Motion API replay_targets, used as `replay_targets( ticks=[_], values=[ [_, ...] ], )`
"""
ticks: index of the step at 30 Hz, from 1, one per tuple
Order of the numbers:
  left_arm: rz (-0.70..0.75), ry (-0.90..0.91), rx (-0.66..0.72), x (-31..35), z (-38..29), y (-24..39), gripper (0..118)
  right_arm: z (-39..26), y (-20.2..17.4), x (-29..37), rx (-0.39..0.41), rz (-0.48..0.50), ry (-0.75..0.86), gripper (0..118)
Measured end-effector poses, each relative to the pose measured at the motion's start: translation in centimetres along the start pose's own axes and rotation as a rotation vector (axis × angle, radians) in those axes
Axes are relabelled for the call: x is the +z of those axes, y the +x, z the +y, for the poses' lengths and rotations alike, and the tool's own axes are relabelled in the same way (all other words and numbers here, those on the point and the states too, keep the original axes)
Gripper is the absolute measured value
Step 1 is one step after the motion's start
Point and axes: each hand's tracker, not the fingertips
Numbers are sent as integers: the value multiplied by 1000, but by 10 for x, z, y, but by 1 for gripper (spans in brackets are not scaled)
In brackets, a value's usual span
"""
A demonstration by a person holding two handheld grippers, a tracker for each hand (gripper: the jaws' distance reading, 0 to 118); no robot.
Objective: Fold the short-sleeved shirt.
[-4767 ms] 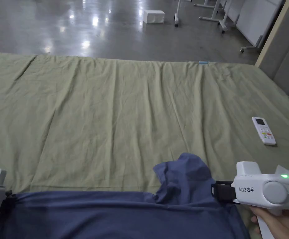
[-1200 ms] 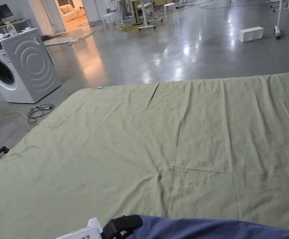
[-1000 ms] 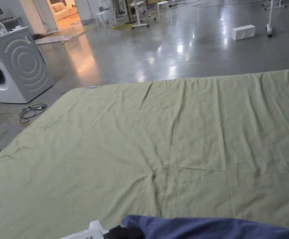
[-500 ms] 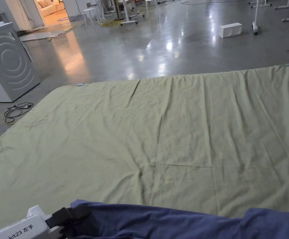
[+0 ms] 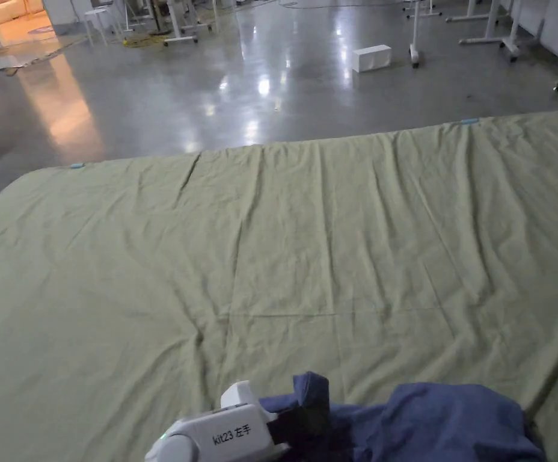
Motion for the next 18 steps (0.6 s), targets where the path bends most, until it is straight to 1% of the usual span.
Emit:
replay_targets(
  ticks=[2, 3, 4, 5, 6, 7, 10, 12, 13, 14, 15, 17, 18],
  values=[
    [24, -20, -5, -16, -3, 1, 9, -4, 6, 3, -12, -26, -9, 0],
    [43, -15, -21, -20, -3, 3, 19, -6, 9, 3, -18, -31, -15, 0],
    [47, -13, -53, -18, -3, 3, 41, -8, 12, 3, -24, -35, -18, 0],
    [-7, 4, -84, -12, -1, 2, 70, -11, 14, 2, -29, -38, -21, 0],
    [-53, 21, -98, -7, 0, 2, 102, -13, 16, 1, -33, -41, -25, 0],
    [-77, 43, -99, 1, 3, 2, 113, -15, 17, -1, -38, -42, -29, 0],
    [-112, 152, -87, 32, 11, 0, 112, -19, 16, -6, -38, -41, -39, 0],
    [-79, 181, -15, 44, 12, -7, 112, -20, 18, -7, -36, -28, -49, 0],
    [-71, 178, 21, 44, 11, -11, 108, -20, 16, -8, -33, -22, -53, 0],
    [-78, 173, 29, 39, 8, -14, 100, -20, 15, -8, -28, -20, -58, 0],
    [-82, 157, 27, 33, 5, -18, 76, -21, 14, -8, -25, -20, -61, 0],
    [-42, 71, 36, 7, -6, -20, 24, -22, 14, -8, -16, -19, -67, 0],
    [-31, 37, 36, -8, -12, -18, 14, -23, 14, -7, -13, -19, -68, 0]
  ],
)
